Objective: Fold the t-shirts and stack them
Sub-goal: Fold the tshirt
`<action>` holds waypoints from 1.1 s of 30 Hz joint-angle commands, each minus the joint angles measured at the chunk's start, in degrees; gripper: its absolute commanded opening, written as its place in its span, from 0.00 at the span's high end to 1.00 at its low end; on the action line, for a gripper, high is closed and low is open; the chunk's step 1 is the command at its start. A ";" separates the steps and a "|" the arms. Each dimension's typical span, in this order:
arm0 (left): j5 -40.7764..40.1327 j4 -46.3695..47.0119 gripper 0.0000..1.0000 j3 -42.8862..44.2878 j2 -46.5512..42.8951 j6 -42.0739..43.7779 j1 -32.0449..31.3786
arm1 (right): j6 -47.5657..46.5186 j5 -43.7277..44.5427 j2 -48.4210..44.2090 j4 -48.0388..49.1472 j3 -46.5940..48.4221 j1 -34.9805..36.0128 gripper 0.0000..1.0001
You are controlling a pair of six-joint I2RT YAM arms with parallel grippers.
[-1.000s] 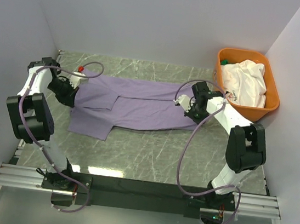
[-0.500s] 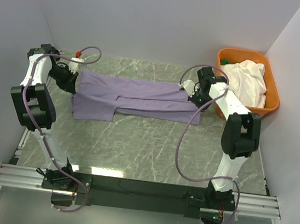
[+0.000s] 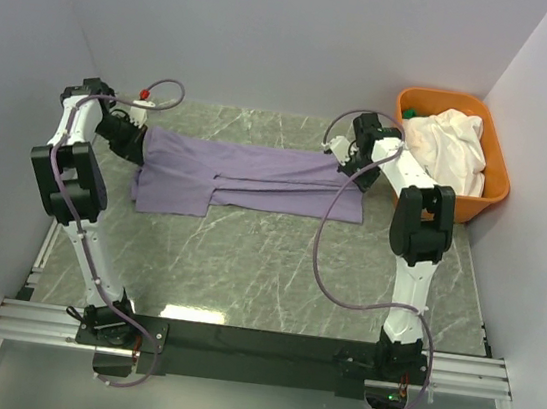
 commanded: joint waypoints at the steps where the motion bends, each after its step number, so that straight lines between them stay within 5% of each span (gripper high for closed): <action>1: 0.24 2.89 0.99 1.96 0.81 -2.20 -0.29 | 1.00 2.23 0.79 0.11 4.58 -1.03 1.00; 21: -1.69 13.87 0.99 4.17 6.08 -9.67 -1.70 | 3.11 7.24 9.85 2.31 12.58 -1.12 1.00; 22: -2.30 15.01 0.95 3.90 6.17 -11.15 -1.79 | 3.47 7.85 9.93 2.57 12.41 -1.20 1.00; 23: -3.17 15.72 0.79 3.90 6.26 -11.78 -1.70 | 3.91 10.03 10.02 3.36 12.15 -0.94 0.99; 24: -3.79 15.73 0.73 3.99 6.17 -12.65 -1.61 | 4.87 10.67 9.94 3.19 12.23 -0.76 0.83; 26: -3.02 13.63 0.57 4.43 5.74 -13.27 -1.00 | 6.19 10.59 8.71 1.97 13.28 -0.94 0.66; 28: -1.70 12.31 0.50 4.08 4.16 -14.06 0.31 | 8.21 9.19 7.13 1.18 13.63 -0.85 0.54; 33: 0.24 10.28 0.45 -3.21 -1.64 -16.17 3.74 | 14.53 1.73 2.82 -6.64 13.20 -1.11 0.52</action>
